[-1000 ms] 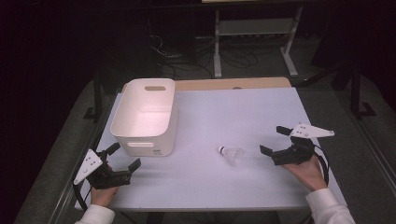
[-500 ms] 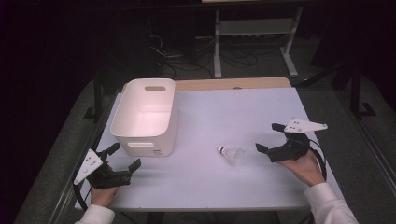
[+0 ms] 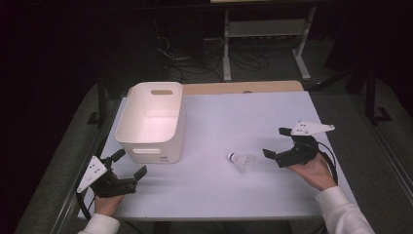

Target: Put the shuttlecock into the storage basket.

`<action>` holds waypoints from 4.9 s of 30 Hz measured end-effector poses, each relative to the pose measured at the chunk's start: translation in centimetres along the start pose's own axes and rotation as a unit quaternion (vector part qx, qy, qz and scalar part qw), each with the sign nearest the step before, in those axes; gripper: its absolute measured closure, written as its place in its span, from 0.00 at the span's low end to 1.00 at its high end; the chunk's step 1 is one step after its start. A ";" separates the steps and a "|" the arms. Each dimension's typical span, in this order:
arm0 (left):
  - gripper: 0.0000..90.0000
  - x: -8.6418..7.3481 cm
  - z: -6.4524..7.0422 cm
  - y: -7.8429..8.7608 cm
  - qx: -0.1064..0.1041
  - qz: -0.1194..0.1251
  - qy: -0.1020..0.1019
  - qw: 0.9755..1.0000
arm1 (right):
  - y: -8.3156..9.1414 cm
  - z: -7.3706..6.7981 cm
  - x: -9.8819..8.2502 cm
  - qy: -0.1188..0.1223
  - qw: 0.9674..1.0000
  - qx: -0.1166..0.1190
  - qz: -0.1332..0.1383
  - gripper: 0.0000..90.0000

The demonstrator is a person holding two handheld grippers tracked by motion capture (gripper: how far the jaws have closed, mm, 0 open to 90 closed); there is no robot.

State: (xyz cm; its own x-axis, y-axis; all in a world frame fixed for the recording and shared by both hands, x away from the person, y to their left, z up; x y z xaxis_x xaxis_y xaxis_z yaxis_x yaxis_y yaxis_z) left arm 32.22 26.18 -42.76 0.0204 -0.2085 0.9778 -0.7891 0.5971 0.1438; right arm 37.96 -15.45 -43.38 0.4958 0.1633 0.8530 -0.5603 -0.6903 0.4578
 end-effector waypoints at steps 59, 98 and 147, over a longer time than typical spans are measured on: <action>0.00 0.0 0.2 -0.1 -0.003 0.000 -0.005 1.000 | -5.4 0.8 -0.8 0.005 0.986 0.038 -0.160 0.20; 0.00 -0.1 0.2 -0.1 -0.002 -0.006 -0.001 1.000 | -7.4 1.2 -3.1 0.023 0.969 0.035 -0.244 0.98; 0.00 0.0 0.3 0.1 -0.007 -0.004 -0.009 1.000 | -9.1 -7.1 -5.1 0.098 0.930 0.177 -0.308 0.99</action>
State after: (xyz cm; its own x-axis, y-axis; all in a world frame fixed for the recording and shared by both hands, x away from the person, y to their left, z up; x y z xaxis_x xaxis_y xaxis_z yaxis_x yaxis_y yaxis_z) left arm 31.94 25.98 -42.77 0.0165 -0.2269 0.9738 -0.7804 0.6059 0.1544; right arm 35.77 -4.99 -50.13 0.5001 0.7059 0.5016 0.0608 -0.6065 0.7928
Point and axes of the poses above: each handheld gripper's, and its own axes: y roughly backward along the jaws, x roughly out of its top, z roughly to its right, the point moved 10 cm from there along -y, roughly forward along the jaws, and after that the axes turned 12 degrees about -y, right-handed, at the moved point
